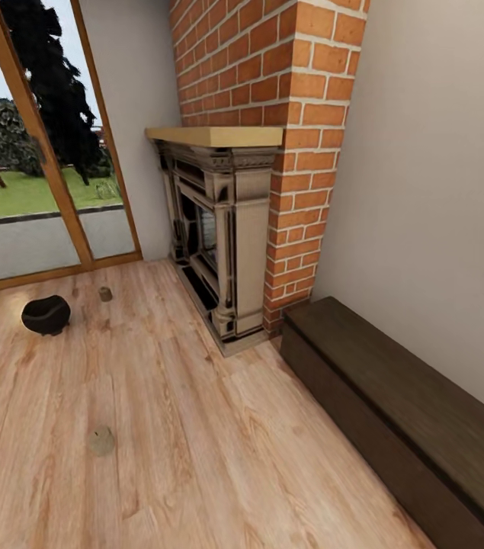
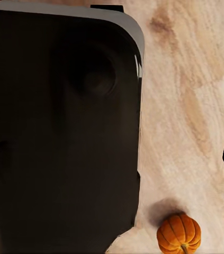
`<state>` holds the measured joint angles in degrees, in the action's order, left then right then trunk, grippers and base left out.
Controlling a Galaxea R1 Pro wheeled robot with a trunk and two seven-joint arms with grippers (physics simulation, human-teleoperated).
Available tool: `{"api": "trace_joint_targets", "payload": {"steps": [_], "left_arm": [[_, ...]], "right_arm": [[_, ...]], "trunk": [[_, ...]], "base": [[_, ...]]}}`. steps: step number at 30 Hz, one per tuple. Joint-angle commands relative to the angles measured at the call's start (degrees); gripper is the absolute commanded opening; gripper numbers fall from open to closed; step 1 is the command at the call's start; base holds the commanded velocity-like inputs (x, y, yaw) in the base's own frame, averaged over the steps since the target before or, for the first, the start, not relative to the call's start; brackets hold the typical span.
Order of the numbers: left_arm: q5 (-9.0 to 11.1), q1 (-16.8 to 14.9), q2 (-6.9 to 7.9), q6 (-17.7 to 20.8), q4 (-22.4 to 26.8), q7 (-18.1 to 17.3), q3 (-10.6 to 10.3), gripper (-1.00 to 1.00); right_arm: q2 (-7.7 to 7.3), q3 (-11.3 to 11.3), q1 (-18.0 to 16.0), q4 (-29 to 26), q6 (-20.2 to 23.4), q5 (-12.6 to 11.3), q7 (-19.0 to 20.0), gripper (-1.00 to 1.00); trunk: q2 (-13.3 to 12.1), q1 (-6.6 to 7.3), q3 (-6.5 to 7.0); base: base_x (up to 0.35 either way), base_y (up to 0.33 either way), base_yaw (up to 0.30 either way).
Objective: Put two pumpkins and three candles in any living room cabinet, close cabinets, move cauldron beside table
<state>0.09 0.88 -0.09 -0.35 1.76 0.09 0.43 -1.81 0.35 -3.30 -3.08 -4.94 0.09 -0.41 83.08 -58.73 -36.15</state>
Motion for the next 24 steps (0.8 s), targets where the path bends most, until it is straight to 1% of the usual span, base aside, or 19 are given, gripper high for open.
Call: {"api": "trace_joint_targets", "payload": {"steps": [1,8,24], "left_arm": [[0.0,0.0,-0.01,0.0,0.0,0.0,0.0,1.00],[0.0,0.0,0.00,0.0,0.0,0.0,0.0,1.00],[0.0,0.0,-0.01,0.0,0.0,0.0,0.0,1.00]], "right_arm": [[-0.01,0.0,0.0,0.0,0.0,0.0,0.1,1.00],[-0.03,0.0,0.0,0.1,0.0,0.0,0.4,1.00],[-0.07,0.0,0.0,-0.1,0.2,0.0,0.5,1.00]], "trunk": [[0.0,0.00,-0.07],[0.0,0.00,-0.35],[0.0,0.00,-0.73]], "base": [[0.303,0.154,-0.172],[0.233,0.166,-0.255],[0.013,0.013,-0.283]]}}
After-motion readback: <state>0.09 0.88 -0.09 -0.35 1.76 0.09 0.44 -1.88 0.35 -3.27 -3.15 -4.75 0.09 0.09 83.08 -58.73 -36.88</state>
